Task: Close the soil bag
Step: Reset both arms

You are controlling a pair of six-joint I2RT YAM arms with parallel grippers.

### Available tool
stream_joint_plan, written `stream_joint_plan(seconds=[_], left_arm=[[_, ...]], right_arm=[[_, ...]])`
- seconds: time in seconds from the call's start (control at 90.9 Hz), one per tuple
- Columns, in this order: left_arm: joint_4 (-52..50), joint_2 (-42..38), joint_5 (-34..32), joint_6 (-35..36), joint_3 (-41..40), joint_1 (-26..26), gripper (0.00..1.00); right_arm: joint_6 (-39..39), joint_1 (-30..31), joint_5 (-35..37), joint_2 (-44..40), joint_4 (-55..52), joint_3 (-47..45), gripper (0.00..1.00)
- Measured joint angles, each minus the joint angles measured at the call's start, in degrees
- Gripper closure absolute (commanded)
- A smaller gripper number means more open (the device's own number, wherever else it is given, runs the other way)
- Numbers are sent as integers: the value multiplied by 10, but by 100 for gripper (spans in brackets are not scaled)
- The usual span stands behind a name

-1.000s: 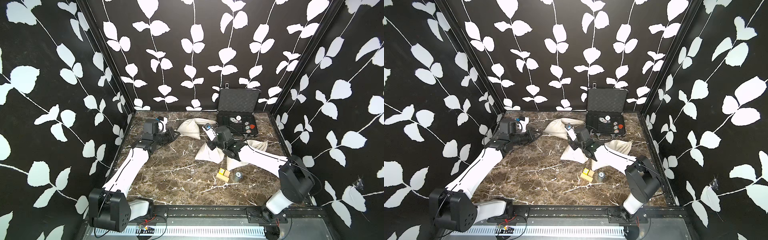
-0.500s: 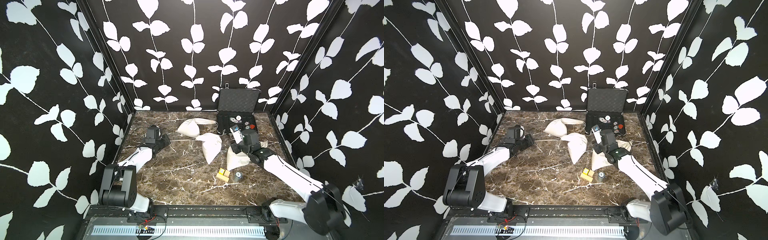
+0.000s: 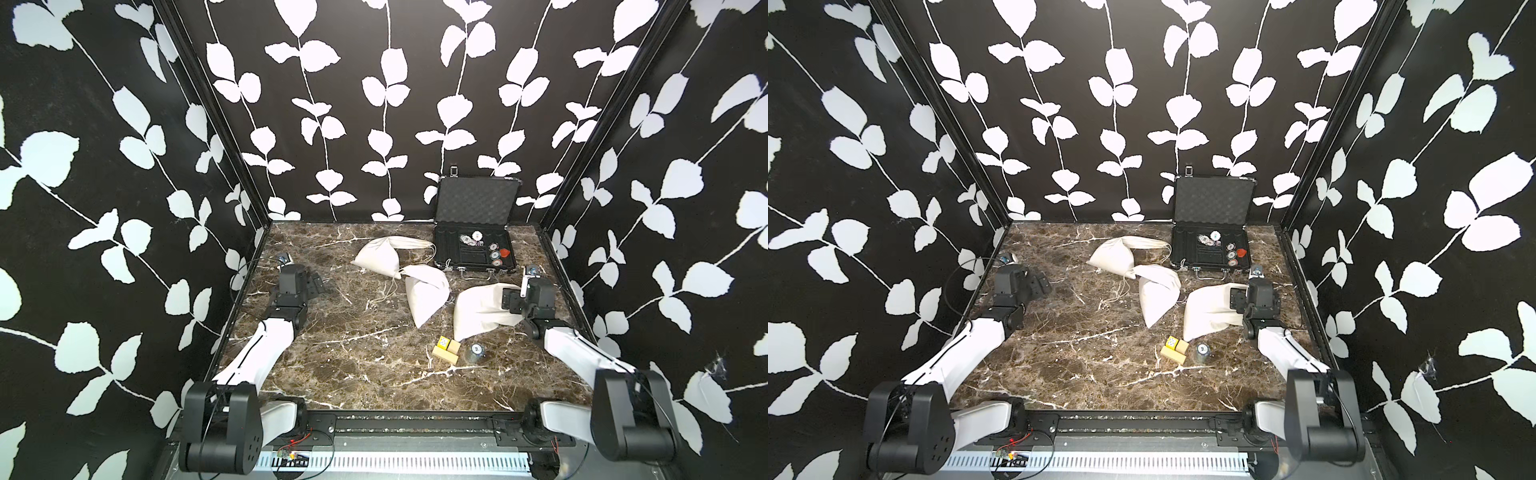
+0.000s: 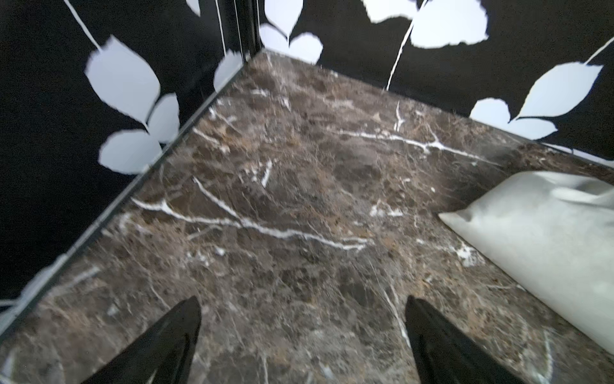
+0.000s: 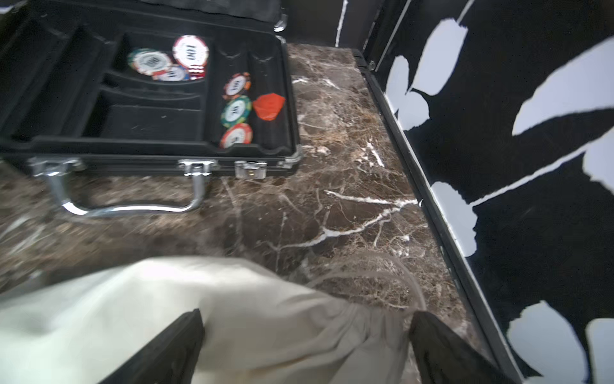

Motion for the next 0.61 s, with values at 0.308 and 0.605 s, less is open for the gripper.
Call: stream_joint_plan(seconds=[0.308,0.605], left_arm=[[249,88,17,184,-155,-22,1],[468,183,72,251,-176,-26,1]], right_arm=[[37,-36,-49,78,223,-82,0],[15,-29,-118,145,360,-113,0]])
